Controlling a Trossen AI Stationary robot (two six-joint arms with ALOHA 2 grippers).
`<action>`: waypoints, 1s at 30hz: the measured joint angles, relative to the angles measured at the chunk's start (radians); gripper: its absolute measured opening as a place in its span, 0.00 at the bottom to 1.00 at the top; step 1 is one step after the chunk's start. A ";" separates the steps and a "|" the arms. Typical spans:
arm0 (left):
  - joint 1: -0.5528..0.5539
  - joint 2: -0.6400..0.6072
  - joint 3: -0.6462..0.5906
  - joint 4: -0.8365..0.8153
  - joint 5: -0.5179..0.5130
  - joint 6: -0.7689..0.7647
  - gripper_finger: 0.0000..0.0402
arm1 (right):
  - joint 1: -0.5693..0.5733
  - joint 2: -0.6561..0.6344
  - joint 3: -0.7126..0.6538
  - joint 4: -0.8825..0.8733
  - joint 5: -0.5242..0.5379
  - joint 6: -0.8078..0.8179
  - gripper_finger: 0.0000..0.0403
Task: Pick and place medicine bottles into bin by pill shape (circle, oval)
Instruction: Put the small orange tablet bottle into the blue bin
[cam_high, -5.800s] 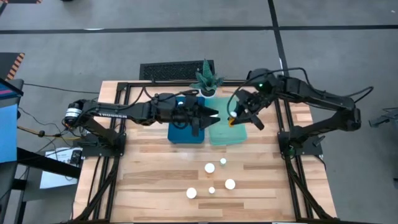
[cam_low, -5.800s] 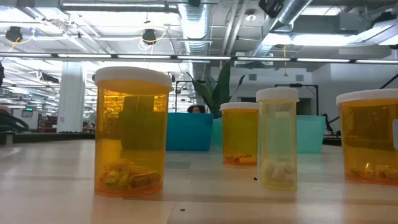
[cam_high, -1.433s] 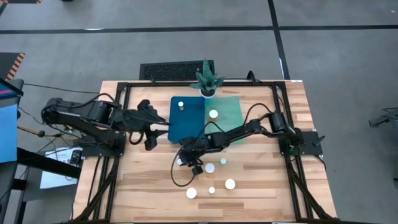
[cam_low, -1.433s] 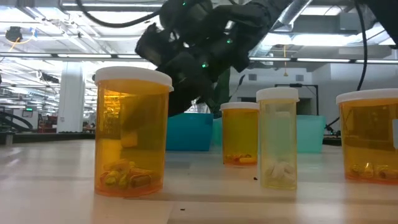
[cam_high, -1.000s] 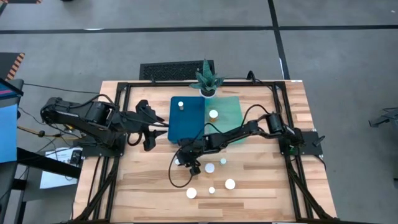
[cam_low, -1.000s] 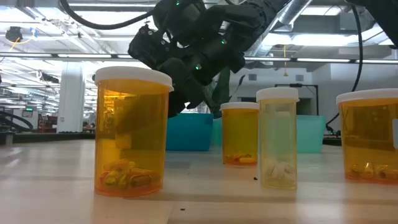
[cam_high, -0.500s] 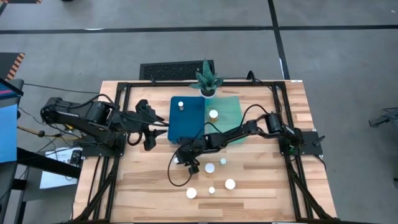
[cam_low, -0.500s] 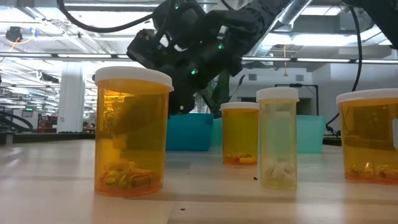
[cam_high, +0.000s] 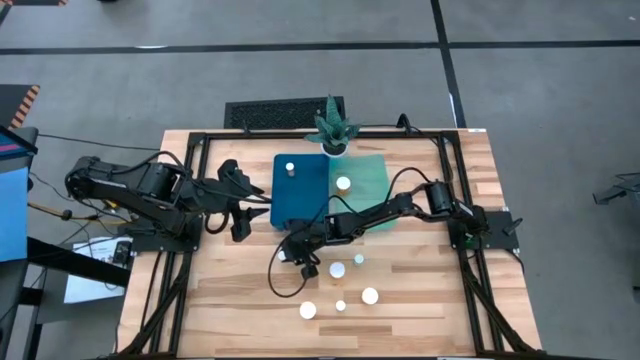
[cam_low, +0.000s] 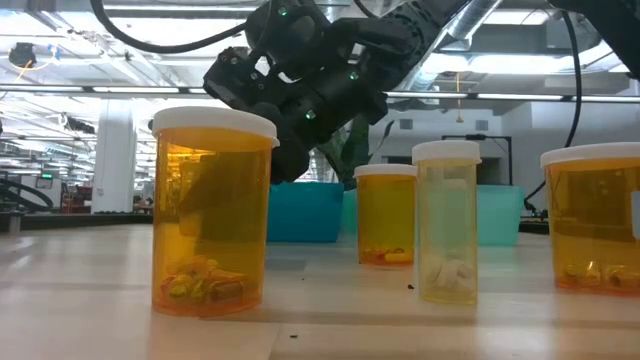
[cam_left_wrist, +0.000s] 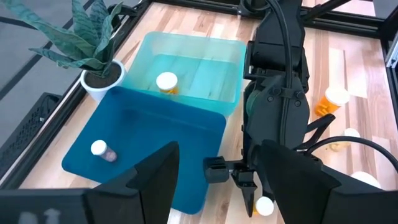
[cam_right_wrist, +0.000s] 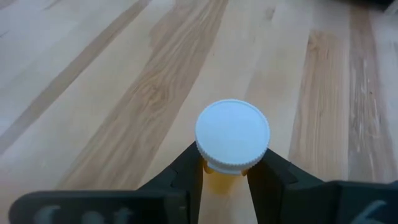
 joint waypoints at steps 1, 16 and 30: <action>0.000 0.000 0.000 0.000 0.000 0.000 0.55 | 0.004 0.000 0.000 0.000 0.000 0.000 0.29; 0.000 0.000 0.000 0.000 0.000 0.010 0.55 | 0.005 0.011 -0.008 -0.027 -0.014 0.026 0.39; 0.000 0.000 0.000 0.000 -0.010 0.014 0.55 | 0.013 -0.023 -0.005 -0.038 -0.037 0.081 0.41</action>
